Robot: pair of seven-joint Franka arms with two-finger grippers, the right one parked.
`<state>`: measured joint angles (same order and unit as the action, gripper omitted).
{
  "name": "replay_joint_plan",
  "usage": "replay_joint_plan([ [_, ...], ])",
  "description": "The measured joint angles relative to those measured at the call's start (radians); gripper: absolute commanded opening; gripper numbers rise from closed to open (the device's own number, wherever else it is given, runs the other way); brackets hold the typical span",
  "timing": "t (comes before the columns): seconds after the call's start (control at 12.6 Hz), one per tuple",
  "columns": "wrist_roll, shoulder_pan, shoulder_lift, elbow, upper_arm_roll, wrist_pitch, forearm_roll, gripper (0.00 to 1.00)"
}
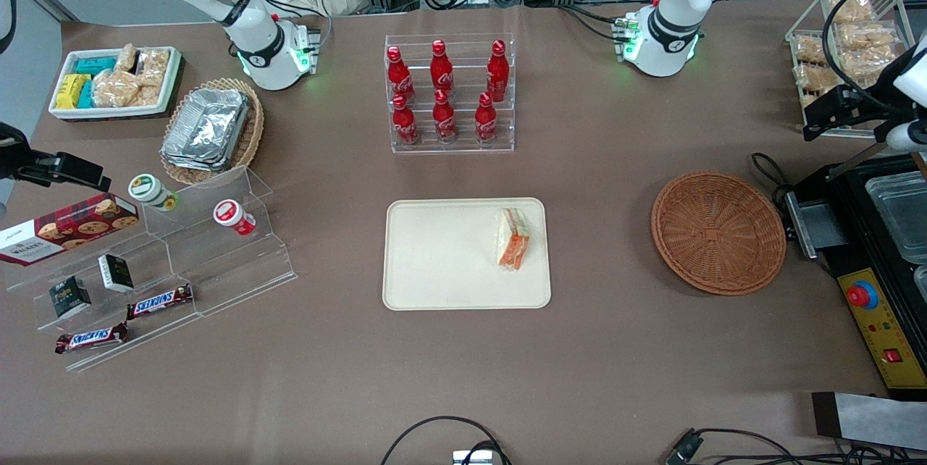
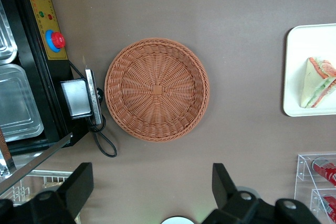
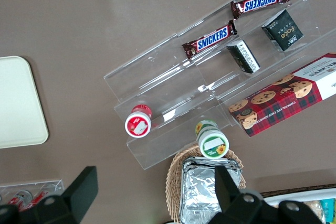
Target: Place sandwich from basket to tray
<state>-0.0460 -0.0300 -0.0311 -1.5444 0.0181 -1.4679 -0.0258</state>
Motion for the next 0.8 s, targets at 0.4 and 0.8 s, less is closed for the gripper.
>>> replay_joint_plan([
  [0.4,-0.003,0.0,0.0,0.001,-0.006,0.0,0.006,1.0],
  [0.8,0.001,-0.001,0.0,0.002,-0.01,-0.001,0.006,1.0],
])
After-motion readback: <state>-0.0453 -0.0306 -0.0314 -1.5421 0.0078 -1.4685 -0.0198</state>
